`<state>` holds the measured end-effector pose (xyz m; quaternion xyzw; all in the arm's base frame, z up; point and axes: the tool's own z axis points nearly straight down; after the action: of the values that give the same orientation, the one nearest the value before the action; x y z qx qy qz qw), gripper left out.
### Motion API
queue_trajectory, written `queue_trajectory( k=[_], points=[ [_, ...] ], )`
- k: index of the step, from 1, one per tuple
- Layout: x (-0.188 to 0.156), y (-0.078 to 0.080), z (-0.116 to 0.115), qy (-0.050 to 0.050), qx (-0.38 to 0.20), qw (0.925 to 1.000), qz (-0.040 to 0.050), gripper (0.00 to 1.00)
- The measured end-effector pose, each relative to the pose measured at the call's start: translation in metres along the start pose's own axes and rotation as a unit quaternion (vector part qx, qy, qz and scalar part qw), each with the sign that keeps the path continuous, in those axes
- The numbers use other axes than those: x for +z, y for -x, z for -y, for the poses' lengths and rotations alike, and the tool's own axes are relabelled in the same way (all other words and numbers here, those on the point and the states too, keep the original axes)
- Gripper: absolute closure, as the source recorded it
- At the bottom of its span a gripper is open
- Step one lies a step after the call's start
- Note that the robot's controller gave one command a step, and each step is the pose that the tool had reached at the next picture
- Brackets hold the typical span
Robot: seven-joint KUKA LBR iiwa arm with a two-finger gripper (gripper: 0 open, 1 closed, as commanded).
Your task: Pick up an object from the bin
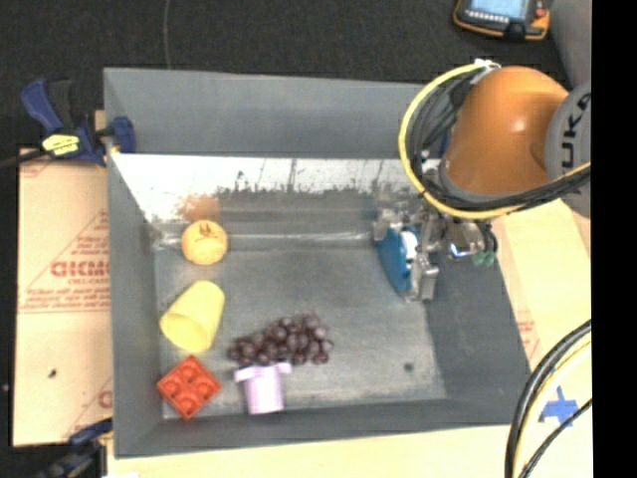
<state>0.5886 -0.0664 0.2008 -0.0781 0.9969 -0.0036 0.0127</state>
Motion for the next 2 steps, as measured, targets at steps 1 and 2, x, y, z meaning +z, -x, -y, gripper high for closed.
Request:
queue_trajectory(
  k=[1,2],
  points=[
    [0.120,-0.085,-0.040,0.007,-0.030,0.9994,-0.0166,0.00],
    [0.013,-0.011,0.026,-0.002,0.142,0.9898,0.0129,0.00]
  ],
)
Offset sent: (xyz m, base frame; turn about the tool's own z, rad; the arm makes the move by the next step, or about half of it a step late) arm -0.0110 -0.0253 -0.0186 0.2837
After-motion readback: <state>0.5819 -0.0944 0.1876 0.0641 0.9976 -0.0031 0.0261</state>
